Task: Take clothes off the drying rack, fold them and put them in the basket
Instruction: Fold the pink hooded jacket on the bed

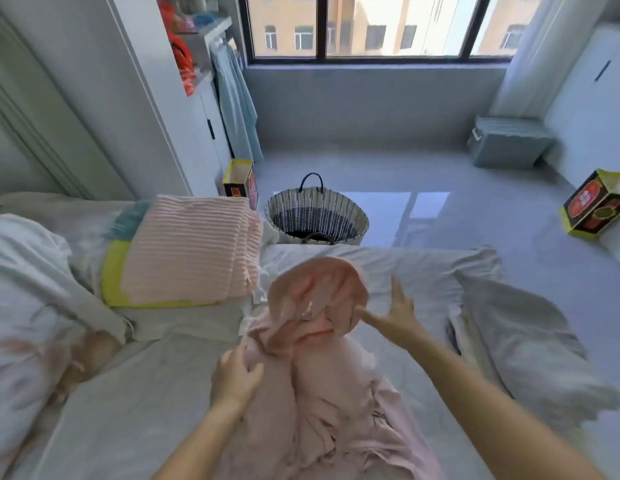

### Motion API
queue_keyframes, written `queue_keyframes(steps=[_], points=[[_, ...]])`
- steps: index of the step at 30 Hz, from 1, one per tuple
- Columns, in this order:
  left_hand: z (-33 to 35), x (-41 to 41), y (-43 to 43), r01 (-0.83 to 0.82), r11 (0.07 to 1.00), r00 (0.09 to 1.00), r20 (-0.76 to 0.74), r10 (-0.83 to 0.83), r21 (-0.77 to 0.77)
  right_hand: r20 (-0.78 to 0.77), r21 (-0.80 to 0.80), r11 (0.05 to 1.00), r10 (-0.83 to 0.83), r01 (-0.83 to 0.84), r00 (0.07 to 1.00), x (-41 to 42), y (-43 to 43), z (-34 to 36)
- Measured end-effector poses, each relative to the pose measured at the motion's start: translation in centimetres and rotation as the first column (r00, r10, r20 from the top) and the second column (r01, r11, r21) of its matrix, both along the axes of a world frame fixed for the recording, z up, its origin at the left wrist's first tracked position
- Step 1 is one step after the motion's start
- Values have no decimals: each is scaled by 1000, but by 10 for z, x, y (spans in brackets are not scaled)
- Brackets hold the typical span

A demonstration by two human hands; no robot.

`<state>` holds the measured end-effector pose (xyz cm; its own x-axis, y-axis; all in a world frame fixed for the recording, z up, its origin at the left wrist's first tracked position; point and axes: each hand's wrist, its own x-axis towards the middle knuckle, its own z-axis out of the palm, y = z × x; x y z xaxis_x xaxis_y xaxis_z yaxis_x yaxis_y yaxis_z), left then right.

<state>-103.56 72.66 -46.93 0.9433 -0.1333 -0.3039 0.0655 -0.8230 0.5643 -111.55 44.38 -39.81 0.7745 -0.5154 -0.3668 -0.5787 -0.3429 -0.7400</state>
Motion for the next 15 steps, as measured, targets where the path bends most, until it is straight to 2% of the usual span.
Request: queue_keyframes(steps=[3, 5, 7, 9, 11, 12, 14, 15], points=[[-62, -46, 1, 184, 979, 980, -95, -175, 90, -267, -29, 990, 126, -138, 956, -56, 20, -91], [-90, -73, 3, 278, 944, 957, -136, -256, 176, -377, -52, 972, 194, -230, 905, -91, 25, -139], [-111, -89, 5, 361, 899, 931, -35, -364, 247, -435, -79, 952, 235, -297, 869, -115, 29, -171], [-131, -101, 9, 397, 882, 913, -7, -408, 255, -455, -137, 922, 267, -363, 849, -131, 33, -196], [-152, -114, 14, 444, 855, 886, 14, -464, 268, -462, -234, 828, 367, -510, 807, -148, 38, -220], [-160, -122, 18, 474, 844, 873, -7, -488, 251, -451, -304, 747, 434, -591, 780, -156, 43, -233], [-184, -140, 28, 561, 800, 825, -64, -562, 211, -451, -328, 611, 569, -721, 688, -167, 50, -259], [-198, -149, 33, 608, 771, 789, -34, -614, 192, -445, -356, 551, 610, -755, 655, -171, 55, -270]])
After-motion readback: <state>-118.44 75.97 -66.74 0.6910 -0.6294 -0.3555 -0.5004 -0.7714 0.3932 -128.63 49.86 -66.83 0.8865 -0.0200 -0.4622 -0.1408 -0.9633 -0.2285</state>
